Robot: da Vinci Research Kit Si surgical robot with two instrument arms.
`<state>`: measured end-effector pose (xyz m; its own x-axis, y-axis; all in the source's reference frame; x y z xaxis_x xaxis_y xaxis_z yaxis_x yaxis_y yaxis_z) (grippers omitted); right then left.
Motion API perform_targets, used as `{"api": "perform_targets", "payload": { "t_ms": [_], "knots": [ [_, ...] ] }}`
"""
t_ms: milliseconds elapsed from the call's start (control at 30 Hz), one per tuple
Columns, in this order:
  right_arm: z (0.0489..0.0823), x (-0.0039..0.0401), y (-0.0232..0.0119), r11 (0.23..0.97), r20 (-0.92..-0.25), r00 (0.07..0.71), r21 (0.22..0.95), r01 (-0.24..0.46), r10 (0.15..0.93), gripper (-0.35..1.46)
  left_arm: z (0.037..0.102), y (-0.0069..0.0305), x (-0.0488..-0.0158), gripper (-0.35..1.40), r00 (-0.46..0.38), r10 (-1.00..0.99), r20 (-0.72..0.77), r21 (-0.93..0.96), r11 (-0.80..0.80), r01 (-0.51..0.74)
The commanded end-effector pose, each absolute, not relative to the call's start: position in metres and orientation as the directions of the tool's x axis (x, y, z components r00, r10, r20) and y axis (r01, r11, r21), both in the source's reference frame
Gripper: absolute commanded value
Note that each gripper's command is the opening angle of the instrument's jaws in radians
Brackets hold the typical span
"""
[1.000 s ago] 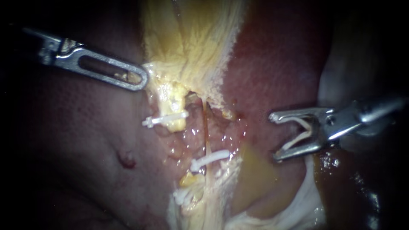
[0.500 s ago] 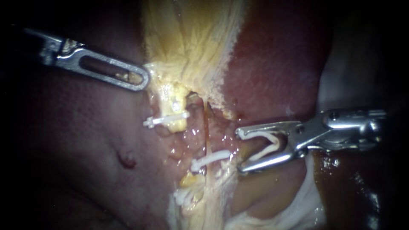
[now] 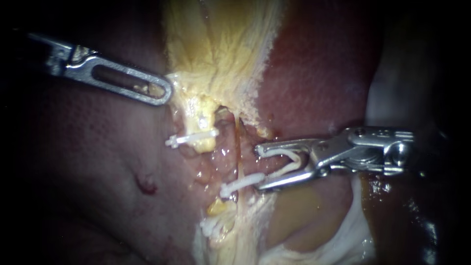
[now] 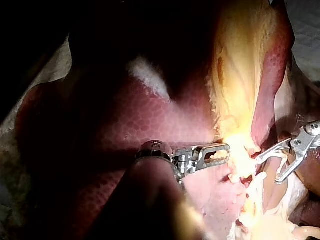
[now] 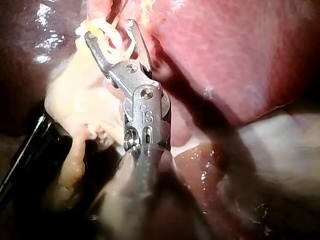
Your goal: Clipping second clip right tube
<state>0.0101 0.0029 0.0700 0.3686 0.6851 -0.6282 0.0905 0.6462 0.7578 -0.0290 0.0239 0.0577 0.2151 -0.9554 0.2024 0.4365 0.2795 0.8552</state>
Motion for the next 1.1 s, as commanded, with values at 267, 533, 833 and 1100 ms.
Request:
{"api": "perform_targets", "payload": {
  "t_ms": [267, 533, 833, 1100],
  "knots": [
    [0.0708, 0.0120, 0.0024, 0.641, -0.624, 0.372, 0.762, 0.093, 0.687, 0.49, 0.0578, 0.0238, -0.0291, -0.35, 0.217, -0.955, 0.202, 0.856, 0.280, 0.434],
    [0.0717, 0.0138, 0.0016, 0.619, -0.611, 0.386, 0.776, 0.119, 0.691, 0.49, 0.0578, 0.0238, -0.0292, -0.35, 0.217, -0.955, 0.202, 0.856, 0.280, 0.435],
    [0.0719, 0.0145, 0.0012, 0.588, -0.600, 0.367, 0.793, 0.157, 0.711, 0.49, 0.0579, 0.0237, -0.0293, -0.35, 0.217, -0.955, 0.202, 0.856, 0.280, 0.435],
    [0.0715, 0.0147, 0.0014, 0.573, -0.596, 0.338, 0.801, 0.177, 0.728, 0.49, 0.0580, 0.0237, -0.0293, -0.35, 0.218, -0.955, 0.202, 0.857, 0.280, 0.433]
  ]
}}
